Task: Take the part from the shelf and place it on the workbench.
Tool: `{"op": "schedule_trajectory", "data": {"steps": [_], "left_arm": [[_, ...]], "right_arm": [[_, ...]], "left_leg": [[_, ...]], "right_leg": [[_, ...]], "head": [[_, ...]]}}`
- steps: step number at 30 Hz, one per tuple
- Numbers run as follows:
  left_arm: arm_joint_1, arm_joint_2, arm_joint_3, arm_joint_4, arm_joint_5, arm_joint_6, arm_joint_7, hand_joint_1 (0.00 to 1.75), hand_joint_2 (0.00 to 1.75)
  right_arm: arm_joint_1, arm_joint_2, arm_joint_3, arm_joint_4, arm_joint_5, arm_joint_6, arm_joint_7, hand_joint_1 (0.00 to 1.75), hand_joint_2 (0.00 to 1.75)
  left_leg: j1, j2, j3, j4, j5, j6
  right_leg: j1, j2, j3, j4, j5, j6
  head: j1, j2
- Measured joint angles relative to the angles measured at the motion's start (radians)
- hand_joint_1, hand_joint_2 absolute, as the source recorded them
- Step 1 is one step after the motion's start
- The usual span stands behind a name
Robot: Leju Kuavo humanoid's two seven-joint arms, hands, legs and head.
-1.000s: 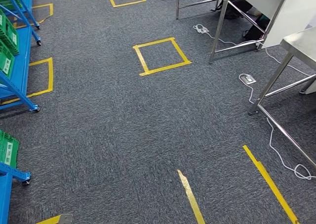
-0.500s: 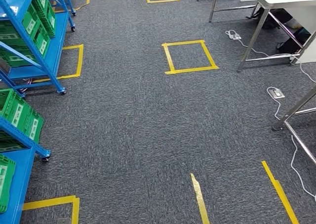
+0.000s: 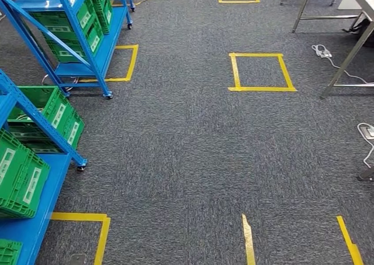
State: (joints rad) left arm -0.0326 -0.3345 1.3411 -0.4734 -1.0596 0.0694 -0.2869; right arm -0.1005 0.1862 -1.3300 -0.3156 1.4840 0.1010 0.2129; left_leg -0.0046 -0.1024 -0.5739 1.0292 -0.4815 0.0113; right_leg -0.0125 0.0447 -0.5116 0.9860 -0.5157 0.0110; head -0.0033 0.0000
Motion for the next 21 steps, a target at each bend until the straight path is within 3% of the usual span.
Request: {"op": "schedule_trajectory", "data": {"steps": [1, 3, 4, 5, 6, 8, 9, 11, 12, 14, 16, 18, 20, 21], "left_arm": [[0.0, -0.001, 0.0, -0.006, 0.0, 0.0, 0.0, 0.0, 0.0], [-0.002, -0.001, 0.001, -0.014, 0.0, 0.0, 0.0, 0.0, 0.0], [-0.003, -0.002, 0.001, -0.016, 0.0, 0.0, 0.0, 0.0, 0.0], [-0.002, -0.002, 0.001, -0.018, 0.0, 0.0, 0.0, 0.0, 0.0], [0.0, -0.002, 0.001, -0.021, 0.0, 0.0, 0.0, 0.0, 0.0], [0.003, -0.002, 0.001, -0.025, 0.0, 0.0, 0.0, 0.0, 0.0], [0.003, -0.002, 0.0, -0.027, 0.0, 0.0, 0.0, 0.0, 0.0], [0.001, -0.003, -0.001, -0.029, 0.005, -0.001, -0.001, 0.0, 0.0], [0.0, -0.004, -0.001, -0.031, 0.009, -0.001, -0.002, 0.0, 0.0], [0.002, -0.004, -0.002, -0.034, 0.02, -0.003, -0.004, 0.0, 0.0], [0.006, -0.006, -0.006, -0.038, 0.03, -0.004, -0.006, 0.0, 0.0], [0.006, -0.007, -0.014, -0.041, 0.037, -0.005, -0.007, 0.0, 0.0], [0.005, -0.006, -0.02, -0.043, 0.041, -0.006, -0.007, 0.0, 0.0], [0.005, -0.006, -0.022, -0.043, 0.043, -0.006, -0.006, 0.0, 0.0]], "right_arm": [[0.001, 0.0, 0.0, 0.0, -0.002, -0.001, 0.002, 0.0, 0.0], [0.004, -0.001, 0.0, 0.001, -0.006, -0.002, 0.003, 0.0, 0.0], [0.006, -0.001, 0.0, 0.001, -0.008, -0.002, 0.003, 0.0, 0.0], [0.007, -0.001, 0.001, 0.001, -0.009, -0.002, 0.003, 0.0, 0.0], [0.007, -0.001, 0.001, 0.001, -0.011, -0.002, 0.003, 0.0, 0.0], [0.007, -0.001, 0.001, 0.001, -0.012, -0.002, 0.003, 0.0, 0.0], [0.006, -0.001, 0.001, 0.001, -0.012, -0.002, 0.003, 0.0, 0.0], [0.006, -0.001, 0.001, 0.001, -0.013, -0.003, 0.003, 0.0, 0.0], [0.006, -0.001, 0.002, 0.001, -0.014, -0.003, 0.003, 0.0, 0.0], [0.002, 0.0, 0.002, 0.001, -0.017, -0.004, 0.004, 0.0, 0.0], [-0.002, 0.001, 0.003, 0.001, -0.021, -0.004, 0.008, 0.0, 0.0], [0.0, 0.002, 0.004, 0.001, -0.023, -0.003, 0.007, 0.0, 0.0], [0.006, 0.002, 0.004, 0.001, -0.024, -0.003, 0.006, 0.0, 0.0], [0.008, 0.002, 0.004, 0.001, -0.025, -0.002, 0.01, 0.0, 0.0]], "left_leg": [[-0.001, 0.022, -0.013, 0.031, -0.021, -0.005], [0.001, 0.071, -0.064, 0.145, -0.082, -0.014], [0.004, 0.082, -0.093, 0.206, -0.107, -0.019], [0.007, 0.088, -0.111, 0.247, -0.117, -0.022], [0.01, 0.092, -0.114, 0.255, -0.109, -0.025], [0.012, 0.106, -0.07, 0.171, -0.049, -0.026], [0.011, 0.128, -0.037, 0.108, -0.02, -0.023], [0.003, 0.168, 0.011, 0.013, 0.002, -0.012], [-0.001, 0.176, 0.018, -0.003, -0.003, -0.006], [-0.003, 0.157, 0.02, -0.012, -0.007, 0.009], [0.001, 0.135, 0.025, -0.02, -0.004, 0.02], [0.003, 0.113, 0.029, -0.023, -0.005, 0.03], [0.002, 0.086, 0.032, -0.022, -0.01, 0.036], [0.001, 0.071, 0.036, -0.022, -0.013, 0.036]], "right_leg": [[-0.001, -0.014, 0.003, -0.004, 0.002, -0.005], [0.001, -0.043, 0.008, -0.008, -0.001, -0.012], [0.002, -0.059, 0.009, -0.007, -0.003, -0.014], [0.003, -0.074, 0.011, -0.007, -0.005, -0.015], [0.003, -0.088, 0.012, -0.007, -0.007, -0.015], [0.003, -0.112, 0.019, -0.007, -0.013, -0.011], [0.004, -0.122, 0.022, -0.007, -0.016, -0.008], [0.009, -0.142, 0.026, -0.004, -0.026, 0.003], [0.011, -0.153, 0.028, -0.004, -0.03, 0.009], [0.01, -0.167, 0.035, -0.003, -0.037, 0.021], [0.004, -0.122, 0.022, 0.031, -0.062, 0.03], [0.001, -0.061, -0.04, 0.147, -0.113, 0.034], [0.0, -0.047, -0.121, 0.274, -0.144, 0.035], [0.0, -0.046, -0.145, 0.296, -0.134, 0.036]], "head": [[-0.002, 0.0], [-0.006, 0.0], [-0.006, 0.0], [-0.006, 0.0], [-0.006, 0.0], [-0.006, 0.0], [-0.006, 0.0], [-0.006, 0.0], [-0.005, 0.0], [-0.003, 0.0], [0.0, 0.0], [0.005, 0.0], [0.006, 0.0], [0.006, 0.0]]}}
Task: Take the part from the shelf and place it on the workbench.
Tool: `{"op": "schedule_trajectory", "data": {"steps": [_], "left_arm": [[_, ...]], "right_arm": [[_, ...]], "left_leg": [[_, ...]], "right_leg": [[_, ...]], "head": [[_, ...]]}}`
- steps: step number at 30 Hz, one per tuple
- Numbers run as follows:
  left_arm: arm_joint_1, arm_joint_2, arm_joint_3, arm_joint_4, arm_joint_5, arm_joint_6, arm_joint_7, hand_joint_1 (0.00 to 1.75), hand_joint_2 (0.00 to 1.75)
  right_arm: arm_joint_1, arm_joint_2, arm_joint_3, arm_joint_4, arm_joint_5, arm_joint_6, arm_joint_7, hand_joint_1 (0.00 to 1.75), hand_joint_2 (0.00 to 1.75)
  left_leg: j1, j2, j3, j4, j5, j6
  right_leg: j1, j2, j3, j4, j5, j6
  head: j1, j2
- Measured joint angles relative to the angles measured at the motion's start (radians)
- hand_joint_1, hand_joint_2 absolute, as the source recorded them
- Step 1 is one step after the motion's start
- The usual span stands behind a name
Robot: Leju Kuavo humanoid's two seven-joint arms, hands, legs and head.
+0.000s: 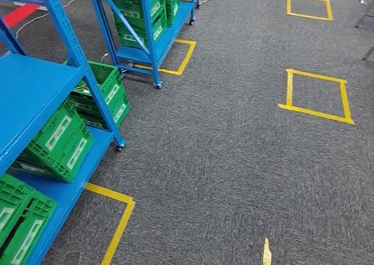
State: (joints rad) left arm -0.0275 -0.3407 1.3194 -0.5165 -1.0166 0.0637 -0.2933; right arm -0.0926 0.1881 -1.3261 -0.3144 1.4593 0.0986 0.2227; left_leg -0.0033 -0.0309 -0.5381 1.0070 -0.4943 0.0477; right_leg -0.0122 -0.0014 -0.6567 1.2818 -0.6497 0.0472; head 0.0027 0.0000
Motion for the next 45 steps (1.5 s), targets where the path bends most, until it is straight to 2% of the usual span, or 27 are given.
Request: {"op": "schedule_trajectory", "data": {"steps": [1, 3, 5, 6, 8, 10, 12, 14, 16, 18, 20, 22, 23, 24, 26, 28, 30, 32, 33, 34, 36, 37, 38, 39, 41, 43, 45], "left_arm": [[0.001, 0.0, -0.002, 0.0, 0.003, 0.0, 0.001, 0.0, 0.0], [0.002, 0.0, -0.007, 0.0, 0.009, 0.0, 0.003, 0.0, 0.0], [0.002, 0.0, -0.013, 0.0, 0.014, 0.0, 0.005, 0.0, 0.0], [0.003, 0.001, -0.016, 0.0, 0.018, 0.0, 0.006, 0.0, 0.0], [0.004, 0.002, -0.021, -0.001, 0.029, 0.001, 0.009, 0.0, 0.0], [0.005, 0.004, -0.026, -0.002, 0.04, 0.001, 0.01, 0.0, 0.0], [0.005, 0.004, -0.033, -0.003, 0.046, 0.0, 0.01, 0.0, 0.0], [0.006, 0.005, -0.039, -0.004, 0.05, 0.0, 0.01, 0.0, 0.0], [0.01, 0.005, -0.041, -0.004, 0.058, 0.0, 0.01, 0.0, 0.0], [0.015, 0.005, -0.045, -0.004, 0.067, 0.0, 0.009, 0.0, 0.0], [0.016, 0.006, -0.051, -0.004, 0.074, 0.0, 0.009, 0.0, 0.0], [0.017, 0.007, -0.058, -0.005, 0.08, 0.0, 0.009, 0.0, 0.0], [0.018, 0.007, -0.061, -0.006, 0.081, 0.0, 0.009, 0.0, 0.0], [0.019, 0.007, -0.063, -0.008, 0.082, 0.0, 0.009, 0.0, 0.0], [0.021, 0.007, -0.064, -0.01, 0.083, 0.0, 0.008, 0.0, 0.0], [0.021, 0.006, -0.068, -0.011, 0.083, 0.0, 0.008, 0.0, 0.0], [0.02, 0.005, -0.071, -0.011, 0.083, 0.0, 0.008, 0.0, 0.0], [0.021, 0.005, -0.072, -0.011, 0.083, 0.0, 0.008, 0.0, 0.0], [0.022, 0.005, -0.072, -0.011, 0.083, 0.0, 0.008, 0.0, 0.0], [0.023, 0.005, -0.072, -0.011, 0.084, 0.0, 0.008, 0.0, 0.0], [0.024, 0.005, -0.073, -0.011, 0.088, 0.0, 0.008, 0.0, 0.0], [0.025, 0.005, -0.074, -0.011, 0.093, 0.0, 0.007, 0.0, 0.0], [0.026, 0.005, -0.077, -0.011, 0.099, 0.001, 0.006, 0.0, 0.0], [0.028, 0.005, -0.08, -0.011, 0.105, 0.001, 0.004, 0.0, 0.0], [0.029, 0.006, -0.09, -0.012, 0.118, 0.002, -0.002, 0.0, 0.0], [0.028, 0.007, -0.102, -0.012, 0.128, 0.0, -0.009, 0.0, 0.0], [0.028, 0.008, -0.112, -0.012, 0.134, -0.002, -0.012, 0.0, 0.0]], "right_arm": [[0.001, 0.0, 0.0, 0.0, -0.001, 0.0, 0.004, 0.0, 0.0], [0.002, 0.0, 0.0, 0.0, -0.002, 0.0, 0.011, 0.0, 0.0], [0.003, 0.001, 0.0, -0.001, -0.003, 0.001, 0.006, 0.0, 0.0], [0.002, 0.001, 0.001, -0.001, -0.004, 0.001, 0.002, 0.0, 0.0], [0.0, 0.002, 0.002, -0.001, -0.004, 0.001, -0.002, 0.0, 0.0], [0.001, 0.004, 0.002, -0.003, -0.005, 0.001, 0.005, 0.0, 0.0], [0.003, 0.005, 0.003, -0.005, -0.005, 0.001, 0.01, 0.0, 0.0], [0.005, 0.005, 0.003, -0.006, -0.005, 0.002, 0.01, 0.0, 0.0], [0.006, 0.005, 0.003, -0.007, -0.006, 0.003, 0.01, 0.0, 0.0], [0.006, 0.005, 0.003, -0.009, -0.007, 0.004, 0.01, 0.0, 0.0], [0.006, 0.005, 0.003, -0.009, -0.008, 0.005, 0.009, 0.0, 0.0], [0.004, 0.006, 0.003, -0.01, -0.008, 0.006, 0.005, 0.0, 0.0], [0.002, 0.007, 0.003, -0.01, -0.008, 0.006, 0.005, 0.0, 0.0], [-0.001, 0.009, 0.004, -0.01, -0.008, 0.006, 0.006, 0.0, 0.0], [-0.005, 0.012, 0.004, -0.011, -0.008, 0.007, 0.014, 0.0, 0.0], [-0.005, 0.013, 0.005, -0.011, -0.009, 0.007, 0.013, 0.0, 0.0], [-0.001, 0.013, 0.005, -0.011, -0.009, 0.007, 0.009, 0.0, 0.0], [0.003, 0.013, 0.005, -0.011, -0.009, 0.007, 0.012, 0.0, 0.0], [0.005, 0.013, 0.006, -0.012, -0.009, 0.006, 0.013, 0.0, 0.0], [0.007, 0.013, 0.006, -0.012, -0.009, 0.006, 0.013, 0.0, 0.0], [0.009, 0.012, 0.006, -0.013, -0.009, 0.006, 0.0, 0.0, 0.0], [0.009, 0.012, 0.007, -0.013, -0.009, 0.007, -0.011, 0.0, 0.0], [0.009, 0.012, 0.008, -0.014, -0.01, 0.007, -0.018, 0.0, 0.0], [0.009, 0.012, 0.009, -0.015, -0.011, 0.008, -0.019, 0.0, 0.0], [0.01, 0.013, 0.011, -0.017, -0.013, 0.009, -0.005, 0.0, 0.0], [0.01, 0.014, 0.011, -0.018, -0.015, 0.011, 0.001, 0.0, 0.0], [0.011, 0.014, 0.012, -0.019, -0.016, 0.012, 0.001, 0.0, 0.0]], "left_leg": [[0.0, -0.014, 0.006, 0.0, -0.004, -0.001], [0.002, -0.04, 0.02, 0.001, -0.015, -0.008], [0.001, -0.061, 0.024, 0.006, -0.027, -0.019], [0.001, -0.07, 0.022, 0.006, -0.031, -0.024], [0.003, -0.084, 0.021, 0.005, -0.035, -0.034], [0.003, -0.057, 0.018, 0.027, -0.048, -0.044], [0.002, -0.002, -0.033, 0.125, -0.085, -0.053], [0.004, 0.021, -0.12, 0.26, -0.122, -0.059], [0.006, 0.023, -0.17, 0.308, -0.099, -0.058], [0.005, 0.031, -0.154, 0.225, -0.012, -0.05], [-0.007, 0.069, -0.115, 0.123, 0.041, -0.037], [-0.021, 0.094, -0.095, 0.08, 0.03, -0.023], [-0.024, 0.088, -0.09, 0.068, 0.022, -0.016], [-0.022, 0.076, -0.082, 0.059, 0.016, -0.01], [-0.016, 0.055, -0.056, 0.041, 0.008, 0.001], [-0.01, 0.034, -0.031, 0.029, -0.003, 0.008], [-0.005, 0.005, -0.011, 0.028, -0.02, 0.009], [0.001, -0.026, 0.018, 0.028, -0.041, 0.003], [0.004, -0.041, 0.036, 0.028, -0.052, -0.002], [0.007, -0.053, 0.049, 0.029, -0.064, -0.008], [0.011, -0.074, 0.062, 0.033, -0.083, -0.021], [0.013, -0.081, 0.061, 0.033, -0.088, -0.028], [0.015, -0.085, 0.062, 0.032, -0.09, -0.034], [0.017, -0.086, 0.059, 0.032, -0.09, -0.039], [0.016, -0.051, 0.044, 0.066, -0.087, -0.049], [0.013, 0.0, -0.009, 0.162, -0.11, -0.058], [0.013, 0.018, -0.078, 0.264, -0.156, -0.062]], "right_leg": [[0.0, 0.001, -0.004, -0.017, 0.03, 0.0], [-0.004, 0.024, 0.032, -0.131, 0.116, 0.0], [-0.008, 0.057, 0.079, -0.236, 0.15, -0.005], [-0.008, 0.066, 0.092, -0.256, 0.145, -0.01], [-0.007, 0.054, 0.105, -0.266, 0.133, -0.023], [-0.007, 0.034, 0.121, -0.275, 0.126, -0.037], [-0.005, 0.009, 0.145, -0.282, 0.114, -0.049], [-0.001, -0.018, 0.165, -0.284, 0.095, -0.054], [0.002, -0.041, 0.186, -0.284, 0.073, -0.053], [0.004, -0.062, 0.213, -0.285, 0.049, -0.052], [0.007, -0.08, 0.24, -0.287, 0.024, -0.046], [0.009, -0.097, 0.258, -0.291, 0.01, -0.034], [0.009, -0.104, 0.266, -0.29, 0.009, -0.026], [0.008, -0.107, 0.267, -0.283, 0.012, -0.019], [0.004, -0.071, 0.239, -0.219, 0.023, -0.008], [0.001, -0.018, 0.156, -0.1, 0.003, -0.003], [-0.002, -0.001, 0.065, -0.009, -0.047, 0.002], [-0.004, 0.001, 0.016, -0.016, -0.051, 0.009], [-0.006, 0.005, 0.01, -0.059, -0.015, 0.012], [-0.01, 0.018, 0.011, -0.115, 0.048, 0.017], [-0.014, 0.048, 0.01, -0.194, 0.144, 0.012], [-0.013, 0.057, 0.008, -0.208, 0.169, 0.003], [-0.01, 0.055, 0.009, -0.208, 0.165, -0.009], [-0.009, 0.048, 0.016, -0.211, 0.166, -0.019], [-0.009, 0.028, 0.034, -0.223, 0.161, -0.032], [-0.008, 0.005, 0.057, -0.235, 0.151, -0.044], [-0.004, -0.02, 0.075, -0.238, 0.136, -0.052]], "head": [[0.0, 0.0], [0.001, 0.0], [0.002, 0.0], [0.002, 0.0], [0.002, 0.0], [-0.003, 0.0], [-0.008, 0.0], [-0.009, 0.0], [-0.01, 0.0], [-0.01, 0.0], [-0.007, 0.0], [-0.003, 0.0], [-0.003, 0.0], [-0.003, 0.0], [-0.001, 0.0], [0.003, 0.0], [0.004, 0.0], [0.005, 0.0], [0.005, 0.0], [0.006, 0.0], [0.01, 0.0], [0.011, 0.0], [0.012, 0.0], [0.012, 0.0], [0.01, 0.0], [0.007, 0.0], [0.006, 0.0]]}}
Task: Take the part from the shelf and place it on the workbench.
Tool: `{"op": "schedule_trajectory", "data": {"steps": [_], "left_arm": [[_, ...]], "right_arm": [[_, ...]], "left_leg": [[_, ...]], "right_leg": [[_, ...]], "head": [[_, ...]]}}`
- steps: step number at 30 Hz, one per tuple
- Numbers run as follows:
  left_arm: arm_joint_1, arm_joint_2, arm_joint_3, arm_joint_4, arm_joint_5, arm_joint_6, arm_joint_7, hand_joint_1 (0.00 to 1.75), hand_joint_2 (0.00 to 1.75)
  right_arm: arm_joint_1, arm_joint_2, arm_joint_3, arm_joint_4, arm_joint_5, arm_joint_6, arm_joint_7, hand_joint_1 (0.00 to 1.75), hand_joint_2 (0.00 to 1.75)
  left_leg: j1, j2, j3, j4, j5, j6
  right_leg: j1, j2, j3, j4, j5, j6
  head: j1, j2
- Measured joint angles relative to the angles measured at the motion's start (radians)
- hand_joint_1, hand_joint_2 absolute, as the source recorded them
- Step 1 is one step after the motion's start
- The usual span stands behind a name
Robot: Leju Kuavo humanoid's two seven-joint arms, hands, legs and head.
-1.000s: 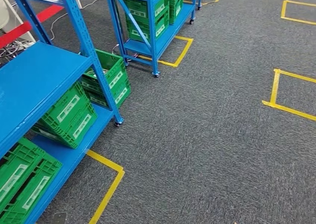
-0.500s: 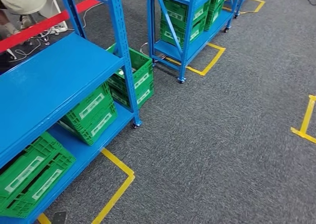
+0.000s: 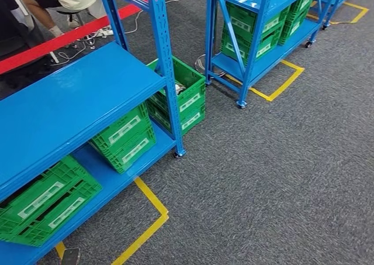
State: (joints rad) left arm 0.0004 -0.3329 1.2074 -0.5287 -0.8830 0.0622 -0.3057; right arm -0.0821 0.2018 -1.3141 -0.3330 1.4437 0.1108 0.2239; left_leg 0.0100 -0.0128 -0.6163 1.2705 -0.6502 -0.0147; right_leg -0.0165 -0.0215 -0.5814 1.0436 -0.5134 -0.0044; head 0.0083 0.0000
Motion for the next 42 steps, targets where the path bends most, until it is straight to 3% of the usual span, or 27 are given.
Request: {"op": "schedule_trajectory", "data": {"steps": [1, 2, 4, 5, 7, 8, 10, 12, 14, 16, 17, 18, 20, 21, 23, 25, 27, 29, 30, 31, 32, 33, 34, 36, 38, 40, 42], "left_arm": [[0.002, 0.0, -0.003, 0.0, 0.002, 0.0, 0.0, 0.0, 0.0], [0.004, 0.0, -0.006, 0.0, 0.003, 0.0, 0.0, 0.0, 0.0], [0.008, 0.001, -0.011, 0.0, 0.004, 0.0, 0.0, 0.0, 0.0], [0.009, 0.002, -0.014, 0.0, 0.004, 0.0, 0.0, 0.0, 0.0], [0.008, 0.003, -0.023, -0.002, 0.007, 0.002, -0.002, 0.0, 0.0], [0.01, 0.004, -0.028, -0.003, 0.01, 0.003, -0.002, 0.0, 0.0], [0.017, 0.002, -0.037, -0.006, 0.015, 0.006, -0.004, 0.0, 0.0], [0.019, 0.001, -0.045, -0.007, 0.02, 0.008, -0.005, 0.0, 0.0], [0.018, 0.0, -0.054, -0.008, 0.024, 0.01, -0.006, 0.0, 0.0], [0.017, 0.0, -0.059, -0.008, 0.025, 0.01, -0.006, 0.0, 0.0], [0.018, 0.0, -0.06, -0.008, 0.025, 0.01, -0.006, 0.0, 0.0], [0.018, 0.0, -0.061, -0.008, 0.025, 0.01, -0.006, 0.0, 0.0], [0.018, 0.0, -0.064, -0.008, 0.025, 0.01, -0.006, 0.0, 0.0], [0.017, 0.0, -0.066, -0.008, 0.025, 0.01, -0.006, 0.0, 0.0], [0.018, 0.001, -0.068, -0.008, 0.025, 0.01, -0.006, 0.0, 0.0], [0.02, 0.003, -0.068, -0.008, 0.025, 0.01, -0.006, 0.0, 0.0], [0.02, 0.004, -0.07, -0.009, 0.026, 0.012, -0.006, 0.0, 0.0], [0.019, 0.004, -0.076, -0.011, 0.026, 0.014, -0.006, 0.0, 0.0], [0.019, 0.004, -0.08, -0.011, 0.026, 0.015, -0.006, 0.0, 0.0], [0.019, 0.005, -0.083, -0.011, 0.026, 0.016, -0.006, 0.0, 0.0], [0.019, 0.005, -0.085, -0.011, 0.027, 0.017, -0.005, 0.0, 0.0], [0.02, 0.005, -0.088, -0.011, 0.027, 0.018, -0.005, 0.0, 0.0], [0.021, 0.005, -0.09, -0.011, 0.027, 0.019, -0.005, 0.0, 0.0], [0.021, 0.006, -0.095, -0.012, 0.027, 0.021, -0.005, 0.0, 0.0], [0.021, 0.006, -0.1, -0.013, 0.027, 0.022, -0.005, 0.0, 0.0], [0.025, 0.006, -0.103, -0.014, 0.027, 0.024, -0.005, 0.0, 0.0], [0.03, 0.005, -0.105, -0.015, 0.027, 0.026, -0.004, 0.0, 0.0]], "right_arm": [[0.0, 0.0, 0.0, 0.0, 0.0, 0.001, 0.0, 0.0, 0.0], [-0.001, 0.0, 0.0, -0.001, 0.0, 0.001, 0.0, 0.0, 0.0], [-0.002, 0.002, 0.001, -0.002, -0.001, 0.001, 0.0, 0.0, 0.0], [-0.002, 0.004, 0.001, -0.002, -0.001, 0.001, 0.0, 0.0, 0.0], [-0.002, 0.007, 0.001, -0.003, -0.002, 0.001, -0.002, 0.0, 0.0], [-0.003, 0.009, 0.001, -0.004, -0.003, 0.001, 0.0, 0.0, 0.0], [-0.006, 0.012, 0.002, -0.006, -0.003, 0.001, 0.005, 0.0, 0.0], [-0.009, 0.013, 0.005, -0.009, -0.004, 0.001, 0.011, 0.0, 0.0], [-0.006, 0.013, 0.006, -0.01, -0.004, 0.002, 0.009, 0.0, 0.0], [-0.003, 0.013, 0.006, -0.011, -0.004, 0.002, 0.008, 0.0, 0.0], [-0.002, 0.013, 0.006, -0.012, -0.004, 0.002, 0.011, 0.0, 0.0], [-0.001, 0.013, 0.006, -0.012, -0.004, 0.002, 0.014, 0.0, 0.0], [-0.002, 0.013, 0.006, -0.014, -0.004, 0.002, 0.018, 0.0, 0.0], [-0.002, 0.013, 0.007, -0.014, -0.004, 0.002, 0.015, 0.0, 0.0], [-0.003, 0.013, 0.007, -0.016, -0.005, 0.002, 0.003, 0.0, 0.0], [-0.003, 0.014, 0.007, -0.016, -0.005, 0.002, -0.003, 0.0, 0.0], [-0.003, 0.016, 0.007, -0.018, -0.005, 0.001, 0.0, 0.0, 0.0], [-0.002, 0.017, 0.008, -0.02, -0.005, 0.001, 0.0, 0.0, 0.0], [-0.001, 0.017, 0.008, -0.02, -0.005, 0.001, 0.0, 0.0, 0.0], [0.0, 0.017, 0.008, -0.021, -0.005, 0.001, 0.0, 0.0, 0.0], [0.0, 0.017, 0.008, -0.021, -0.005, 0.001, 0.0, 0.0, 0.0], [-0.001, 0.017, 0.008, -0.022, -0.005, 0.001, 0.0, 0.0, 0.0], [-0.002, 0.018, 0.008, -0.022, -0.005, 0.001, 0.0, 0.0, 0.0], [-0.003, 0.02, 0.008, -0.022, -0.005, 0.001, 0.0, 0.0, 0.0], [-0.004, 0.022, 0.008, -0.023, -0.005, 0.001, -0.001, 0.0, 0.0], [-0.008, 0.023, 0.009, -0.024, -0.005, 0.001, 0.001, 0.0, 0.0], [-0.012, 0.024, 0.01, -0.025, -0.005, 0.0, 0.005, 0.0, 0.0]], "left_leg": [[0.0, 0.002, -0.023, 0.022, -0.006, 0.0], [0.0, 0.003, -0.03, 0.015, 0.009, 0.003], [-0.005, 0.019, -0.005, -0.082, 0.092, 0.015], [-0.012, 0.041, 0.013, -0.132, 0.118, 0.024], [-0.026, 0.077, 0.03, -0.195, 0.121, 0.038], [-0.03, 0.081, 0.03, -0.2, 0.113, 0.041], [-0.027, 0.061, 0.037, -0.217, 0.139, 0.042], [-0.018, 0.038, 0.047, -0.23, 0.154, 0.046], [-0.014, 0.014, 0.049, -0.235, 0.157, 0.051], [-0.013, -0.013, 0.05, -0.234, 0.154, 0.052], [-0.013, -0.027, 0.052, -0.234, 0.152, 0.051], [-0.013, -0.042, 0.055, -0.234, 0.149, 0.05], [-0.011, -0.068, 0.063, -0.233, 0.142, 0.042], [-0.011, -0.079, 0.064, -0.231, 0.139, 0.037], [-0.008, -0.097, 0.06, -0.23, 0.138, 0.025], [-0.004, -0.113, 0.057, -0.233, 0.139, 0.014], [-0.006, -0.083, 0.045, -0.205, 0.119, 0.004], [-0.007, -0.025, -0.005, -0.102, 0.066, -0.005], [-0.006, -0.008, -0.04, -0.036, 0.04, -0.009], [-0.005, 0.0, -0.067, 0.016, 0.027, -0.011], [-0.004, 0.004, -0.079, 0.036, 0.032, -0.011], [-0.005, 0.007, -0.072, 0.018, 0.056, -0.009], [-0.006, 0.015, -0.047, -0.034, 0.094, -0.003], [-0.016, 0.052, 0.014, -0.161, 0.153, 0.014], [-0.025, 0.077, 0.045, -0.224, 0.16, 0.026], [-0.024, 0.061, 0.05, -0.237, 0.156, 0.031], [-0.017, 0.04, 0.058, -0.253, 0.163, 0.038]], "right_leg": [[0.002, -0.011, 0.009, 0.0, -0.008, -0.002], [0.003, -0.022, 0.019, 0.0, -0.015, -0.003], [0.008, -0.042, 0.041, -0.001, -0.03, -0.003], [0.01, -0.051, 0.051, -0.002, -0.036, -0.001], [0.015, -0.072, 0.063, -0.004, -0.047, 0.007], [0.017, -0.083, 0.065, -0.005, -0.053, 0.012], [0.018, -0.094, 0.075, -0.005, -0.066, 0.023], [0.015, -0.049, 0.065, 0.034, -0.096, 0.034], [0.011, 0.006, 0.006, 0.144, -0.148, 0.043], [0.009, 0.018, -0.059, 0.245, -0.171, 0.047], [0.009, 0.02, -0.073, 0.251, -0.154, 0.048], [0.008, 0.022, -0.07, 0.219, -0.116, 0.048], [0.003, 0.052, -0.029, 0.098, -0.037, 0.048], [0.0, 0.074, -0.005, 0.046, -0.018, 0.046], [0.001, 0.101, 0.017, 0.007, -0.019, 0.037], [0.002, 0.085, 0.026, -0.003, -0.018, 0.023], [-0.001, 0.06, 0.035, -0.014, -0.016, 0.009], [-0.001, 0.031, 0.044, -0.02, -0.02, -0.002], [0.0, 0.015, 0.046, -0.021, -0.023, -0.004], [0.001, 0.0, 0.049, -0.021, -0.027, -0.005], [0.001, -0.014, 0.053, -0.021, -0.03, -0.006], [0.002, -0.026, 0.057, -0.021, -0.034, -0.005], [0.003, -0.038, 0.064, -0.021, -0.038, -0.004], [0.008, -0.058, 0.072, -0.021, -0.049, 0.002], [0.012, -0.078, 0.075, -0.022, -0.058, 0.011], [0.014, -0.098, 0.087, -0.027, -0.063, 0.02], [0.013, -0.069, 0.088, -0.01, -0.081, 0.029]], "head": [[0.0, 0.0], [0.0, 0.0], [0.0, 0.0], [0.0, 0.0], [-0.002, 0.0], [-0.003, 0.0], [-0.006, 0.0], [-0.003, 0.0], [0.001, 0.0], [0.001, 0.0], [0.001, 0.0], [0.0, 0.0], [0.001, 0.0], [0.001, 0.0], [0.0, 0.0], [-0.001, 0.0], [-0.007, 0.0], [-0.015, 0.0], [-0.017, 0.0], [-0.017, 0.0], [-0.017, 0.0], [-0.017, 0.0], [-0.018, 0.0], [-0.017, 0.0], [-0.017, 0.0], [-0.016, 0.0], [-0.01, 0.0]]}}
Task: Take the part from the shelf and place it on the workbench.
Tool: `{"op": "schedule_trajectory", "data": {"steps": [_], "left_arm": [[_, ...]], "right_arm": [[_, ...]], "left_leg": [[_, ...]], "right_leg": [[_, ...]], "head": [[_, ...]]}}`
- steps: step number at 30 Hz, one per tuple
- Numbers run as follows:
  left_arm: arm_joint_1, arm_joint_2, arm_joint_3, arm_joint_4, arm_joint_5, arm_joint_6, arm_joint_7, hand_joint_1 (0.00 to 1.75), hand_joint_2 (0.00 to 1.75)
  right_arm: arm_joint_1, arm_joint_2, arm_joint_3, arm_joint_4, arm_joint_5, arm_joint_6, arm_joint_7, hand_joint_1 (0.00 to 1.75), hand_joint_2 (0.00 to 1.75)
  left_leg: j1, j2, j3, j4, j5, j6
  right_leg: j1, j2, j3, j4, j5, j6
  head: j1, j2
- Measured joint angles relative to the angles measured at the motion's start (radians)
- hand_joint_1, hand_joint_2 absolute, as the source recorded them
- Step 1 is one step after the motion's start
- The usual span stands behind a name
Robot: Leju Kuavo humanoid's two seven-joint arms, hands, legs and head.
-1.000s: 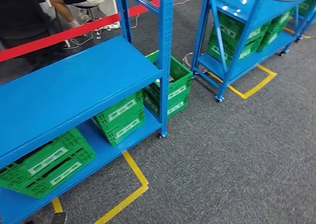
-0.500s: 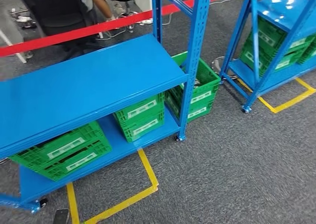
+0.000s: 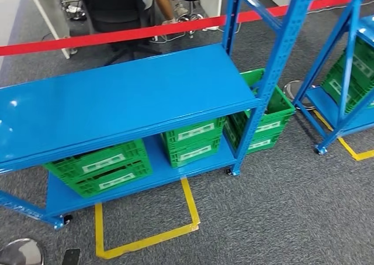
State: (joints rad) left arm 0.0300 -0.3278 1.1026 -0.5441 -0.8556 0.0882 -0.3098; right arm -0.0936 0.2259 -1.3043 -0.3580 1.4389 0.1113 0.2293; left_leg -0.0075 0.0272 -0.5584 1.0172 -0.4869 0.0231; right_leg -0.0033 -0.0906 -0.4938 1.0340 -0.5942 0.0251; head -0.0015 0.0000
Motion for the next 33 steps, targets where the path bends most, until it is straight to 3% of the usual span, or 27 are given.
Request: {"op": "schedule_trajectory", "data": {"steps": [1, 3, 4, 5, 6, 7, 9, 11, 13, 14, 16, 18, 20, 21, 23, 25, 27, 29, 31, 33], "left_arm": [[0.0, 0.0, -0.003, 0.0, 0.0, 0.001, 0.001, 0.0, 0.0], [0.0, -0.001, -0.01, -0.001, 0.004, 0.004, 0.005, 0.0, 0.0], [0.001, -0.001, -0.014, -0.001, 0.006, 0.005, 0.007, 0.0, 0.0], [0.001, -0.001, -0.017, -0.001, 0.01, 0.006, 0.01, 0.0, 0.0], [0.001, -0.001, -0.02, -0.001, 0.014, 0.007, 0.012, 0.0, 0.0], [0.001, -0.001, -0.023, -0.001, 0.016, 0.008, 0.014, 0.0, 0.0], [0.001, 0.0, -0.03, -0.001, 0.019, 0.009, 0.017, 0.0, 0.0], [0.002, 0.0, -0.036, -0.002, 0.02, 0.01, 0.019, 0.0, 0.0], [0.005, 0.001, -0.038, -0.002, 0.021, 0.011, 0.02, 0.0, 0.0], [0.007, 0.001, -0.038, -0.002, 0.021, 0.012, 0.02, 0.0, 0.0], [0.008, 0.002, -0.04, -0.004, 0.022, 0.013, 0.02, 0.0, 0.0], [0.008, 0.003, -0.044, -0.006, 0.022, 0.014, 0.02, 0.0, 0.0], [0.009, 0.003, -0.047, -0.006, 0.022, 0.014, 0.02, 0.0, 0.0], [0.01, 0.003, -0.047, -0.006, 0.022, 0.014, 0.02, 0.0, 0.0], [0.013, 0.003, -0.048, -0.006, 0.022, 0.014, 0.021, 0.0, 0.0], [0.012, 0.003, -0.05, -0.006, 0.022, 0.014, 0.021, 0.0, 0.0], [0.012, 0.003, -0.053, -0.007, 0.022, 0.014, 0.021, 0.0, 0.0], [0.016, 0.002, -0.054, -0.008, 0.022, 0.014, 0.021, 0.0, 0.0], [0.018, 0.001, -0.054, -0.009, 0.022, 0.015, 0.021, 0.0, 0.0], [0.018, 0.0, -0.056, -0.009, 0.025, 0.016, 0.021, 0.0, 0.0]], "right_arm": [[0.0, 0.0, 0.001, -0.001, 0.0, 0.0, 0.001, 0.0, 0.0], [0.004, 0.0, 0.001, -0.001, 0.0, 0.0, 0.001, 0.0, 0.0], [0.006, 0.0, 0.001, -0.001, 0.0, 0.0, 0.001, 0.0, 0.0], [0.008, 0.0, 0.001, -0.001, 0.0, -0.001, 0.003, 0.0, 0.0], [0.009, 0.0, 0.001, -0.001, 0.001, -0.001, 0.004, 0.0, 0.0], [0.009, 0.0, 0.001, -0.002, 0.001, -0.001, 0.007, 0.0, 0.0], [0.01, 0.0, 0.002, -0.003, 0.001, -0.001, 0.009, 0.0, 0.0], [0.009, 0.0, 0.003, -0.004, 0.001, -0.001, 0.002, 0.0, 0.0], [0.008, 0.0, 0.004, -0.005, 0.001, -0.001, -0.005, 0.0, 0.0], [0.008, 0.0, 0.004, -0.006, 0.001, -0.002, -0.004, 0.0, 0.0], [0.008, 0.001, 0.005, -0.007, 0.001, -0.002, -0.004, 0.0, 0.0], [0.01, 0.001, 0.005, -0.008, 0.001, -0.002, -0.004, 0.0, 0.0], [0.011, 0.001, 0.005, -0.008, 0.001, -0.002, -0.004, 0.0, 0.0], [0.011, 0.001, 0.005, -0.008, 0.001, -0.002, -0.004, 0.0, 0.0], [0.01, 0.001, 0.005, -0.008, 0.001, -0.002, -0.004, 0.0, 0.0], [0.009, 0.002, 0.005, -0.008, 0.001, -0.002, -0.004, 0.0, 0.0], [0.008, 0.003, 0.005, -0.008, 0.001, -0.002, -0.004, 0.0, 0.0], [0.004, 0.004, 0.006, -0.008, 0.001, -0.002, 0.001, 0.0, 0.0], [0.002, 0.005, 0.006, -0.008, 0.001, -0.002, 0.009, 0.0, 0.0], [0.004, 0.005, 0.006, -0.008, 0.001, -0.002, 0.011, 0.0, 0.0]], "left_leg": [[0.005, -0.01, 0.005, -0.007, 0.003, 0.003], [0.008, -0.032, 0.006, -0.009, 0.003, 0.008], [0.008, -0.044, 0.007, -0.009, 0.002, 0.009], [0.009, -0.058, 0.009, -0.009, 0.001, 0.008], [0.01, -0.072, 0.011, -0.008, -0.001, 0.006], [0.012, -0.086, 0.014, -0.006, -0.003, 0.003], [0.015, -0.111, 0.017, 0.002, -0.012, -0.009], [0.015, -0.13, 0.011, 0.01, -0.017, -0.021], [0.017, -0.145, 0.005, 0.011, -0.016, -0.03], [0.017, -0.138, 0.003, 0.015, -0.019, -0.034], [0.015, -0.094, -0.018, 0.064, -0.049, -0.044], [0.016, -0.048, -0.077, 0.185, -0.107, -0.051], [0.018, -0.037, -0.128, 0.285, -0.135, -0.054], [0.018, -0.036, -0.13, 0.287, -0.121, -0.053], [0.016, -0.02, -0.083, 0.187, -0.049, -0.045], [0.005, 0.026, -0.026, 0.069, -0.005, -0.03], [-0.005, 0.051, -0.007, 0.027, -0.009, -0.019], [-0.003, 0.031, -0.004, 0.015, -0.007, -0.012], [0.005, 0.007, 0.003, 0.002, -0.001, -0.003], [0.009, -0.016, 0.007, -0.003, 0.0, 0.005]], "right_leg": [[-0.001, 0.028, -0.018, 0.037, -0.022, 0.004], [-0.004, 0.078, -0.085, 0.165, -0.076, 0.009], [-0.006, 0.085, -0.122, 0.223, -0.09, 0.012], [-0.008, 0.088, -0.146, 0.253, -0.085, 0.015], [-0.01, 0.09, -0.154, 0.246, -0.06, 0.017], [-0.012, 0.094, -0.143, 0.201, -0.019, 0.019], [-0.02, 0.127, -0.096, 0.074, 0.054, 0.022], [-0.024, 0.157, -0.064, 0.009, 0.068, 0.015], [-0.022, 0.15, -0.055, 0.003, 0.061, 0.001], [-0.022, 0.14, -0.053, 0.001, 0.062, -0.007], [-0.024, 0.116, -0.047, -0.004, 0.061, -0.022], [-0.021, 0.087, -0.043, -0.005, 0.057, -0.032], [-0.019, 0.059, -0.04, -0.004, 0.052, -0.036], [-0.018, 0.046, -0.037, -0.004, 0.049, -0.035], [-0.017, 0.024, -0.027, -0.005, 0.041, -0.032], [-0.013, 0.005, -0.019, -0.005, 0.032, -0.023], [-0.009, -0.016, -0.014, -0.009, 0.026, -0.013], [-0.008, -0.032, -0.001, -0.014, 0.021, -0.004], [-0.009, 0.007, -0.01, 0.019, -0.004, 0.005], [-0.01, 0.067, -0.071, 0.134, -0.055, 0.009]], "head": [[0.003, 0.0], [0.008, 0.0], [0.008, 0.0], [0.008, 0.0], [0.008, 0.0], [0.008, 0.0], [0.009, 0.0], [0.009, 0.0], [0.009, 0.0], [0.008, 0.0], [0.002, 0.0], [-0.004, 0.0], [-0.004, 0.0], [-0.005, 0.0], [-0.005, 0.0], [-0.005, 0.0], [-0.005, 0.0], [-0.004, 0.0], [0.002, 0.0], [0.008, 0.0]]}}
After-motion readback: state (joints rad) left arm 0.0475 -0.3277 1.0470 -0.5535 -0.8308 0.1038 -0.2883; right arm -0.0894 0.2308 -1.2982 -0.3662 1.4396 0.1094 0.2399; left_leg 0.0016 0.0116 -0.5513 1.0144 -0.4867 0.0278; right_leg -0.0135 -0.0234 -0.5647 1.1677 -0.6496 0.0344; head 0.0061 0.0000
